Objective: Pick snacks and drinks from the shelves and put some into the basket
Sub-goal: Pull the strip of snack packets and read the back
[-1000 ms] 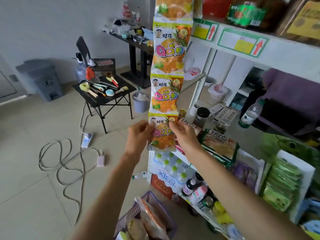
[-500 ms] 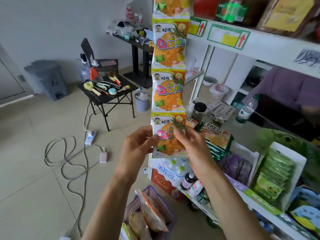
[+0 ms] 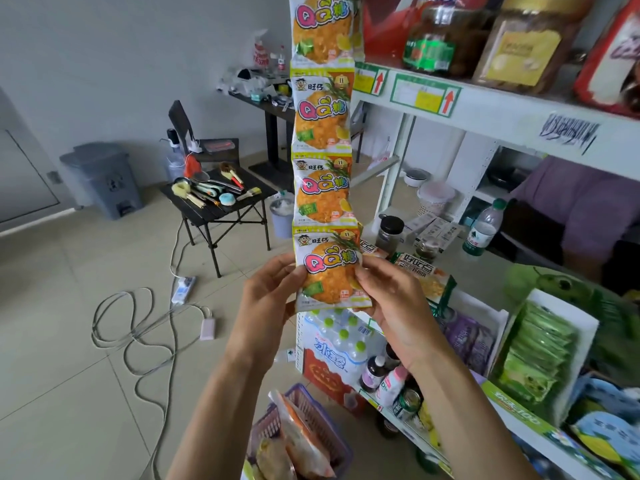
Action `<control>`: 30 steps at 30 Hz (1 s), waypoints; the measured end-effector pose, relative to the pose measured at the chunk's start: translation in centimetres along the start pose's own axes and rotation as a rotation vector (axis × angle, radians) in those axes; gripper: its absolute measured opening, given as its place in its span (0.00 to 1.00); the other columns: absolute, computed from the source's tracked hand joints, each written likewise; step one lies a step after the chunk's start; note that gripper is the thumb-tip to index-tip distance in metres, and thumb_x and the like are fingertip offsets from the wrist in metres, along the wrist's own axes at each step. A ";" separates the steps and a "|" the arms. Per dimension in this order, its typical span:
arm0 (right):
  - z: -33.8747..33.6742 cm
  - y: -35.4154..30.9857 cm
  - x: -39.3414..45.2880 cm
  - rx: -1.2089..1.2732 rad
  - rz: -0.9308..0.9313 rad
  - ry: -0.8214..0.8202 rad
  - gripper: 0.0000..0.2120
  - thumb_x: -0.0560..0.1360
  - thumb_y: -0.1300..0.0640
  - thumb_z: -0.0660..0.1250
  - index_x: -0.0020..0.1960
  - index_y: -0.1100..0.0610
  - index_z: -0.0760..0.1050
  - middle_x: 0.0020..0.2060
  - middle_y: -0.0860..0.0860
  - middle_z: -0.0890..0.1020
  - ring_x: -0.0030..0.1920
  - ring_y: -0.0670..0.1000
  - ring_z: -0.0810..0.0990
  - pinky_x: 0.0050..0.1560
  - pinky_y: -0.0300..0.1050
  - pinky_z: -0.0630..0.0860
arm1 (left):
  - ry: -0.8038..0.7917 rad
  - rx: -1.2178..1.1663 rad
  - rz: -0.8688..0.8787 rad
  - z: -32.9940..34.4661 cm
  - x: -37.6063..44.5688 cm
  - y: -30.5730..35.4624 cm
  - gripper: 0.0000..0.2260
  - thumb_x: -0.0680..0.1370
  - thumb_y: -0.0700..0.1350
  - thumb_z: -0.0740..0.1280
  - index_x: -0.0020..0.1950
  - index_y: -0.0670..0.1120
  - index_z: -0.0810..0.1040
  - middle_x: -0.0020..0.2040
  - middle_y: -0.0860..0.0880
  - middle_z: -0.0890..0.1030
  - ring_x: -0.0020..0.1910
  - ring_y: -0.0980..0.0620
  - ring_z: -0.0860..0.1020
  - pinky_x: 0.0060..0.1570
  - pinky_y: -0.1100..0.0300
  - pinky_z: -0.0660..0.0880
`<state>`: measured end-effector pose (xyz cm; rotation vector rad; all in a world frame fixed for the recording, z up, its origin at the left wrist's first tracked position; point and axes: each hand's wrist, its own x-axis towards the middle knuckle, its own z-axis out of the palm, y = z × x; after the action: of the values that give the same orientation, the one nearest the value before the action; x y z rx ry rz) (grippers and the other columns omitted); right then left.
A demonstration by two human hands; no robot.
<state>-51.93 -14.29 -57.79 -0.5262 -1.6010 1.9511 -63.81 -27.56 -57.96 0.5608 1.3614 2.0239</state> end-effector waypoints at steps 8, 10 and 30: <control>-0.3 -0.2 -0.8 -0.214 -0.164 0.144 0.09 0.77 0.60 0.70 0.57 0.54 0.80 0.44 0.48 0.85 0.45 0.46 0.84 0.43 0.36 0.77 | 0.038 -0.016 0.054 1.5 -0.4 -0.2 0.07 0.79 0.38 0.64 0.54 0.43 0.80 0.49 0.44 0.85 0.42 0.51 0.83 0.38 0.60 0.80; -0.5 -0.3 -1.1 -0.411 -0.312 0.250 0.09 0.77 0.58 0.70 0.56 0.51 0.80 0.44 0.48 0.83 0.46 0.50 0.82 0.42 0.40 0.77 | 0.069 0.016 0.093 2.0 -0.4 -0.1 0.08 0.81 0.37 0.63 0.56 0.42 0.80 0.50 0.43 0.85 0.44 0.50 0.84 0.38 0.60 0.80; 2.0 -0.3 -1.7 -0.464 -0.237 -0.031 0.14 0.76 0.52 0.71 0.60 0.50 0.75 0.54 0.45 0.81 0.60 0.49 0.78 0.54 0.44 0.80 | -0.004 0.173 0.168 2.5 -0.1 -0.3 0.16 0.82 0.32 0.56 0.63 0.42 0.79 0.42 0.42 0.80 0.41 0.48 0.80 0.45 0.57 0.78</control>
<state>-51.84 -16.82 -57.19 -0.4571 -2.0452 1.4232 -62.09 -25.92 -57.28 0.7787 1.5423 2.0460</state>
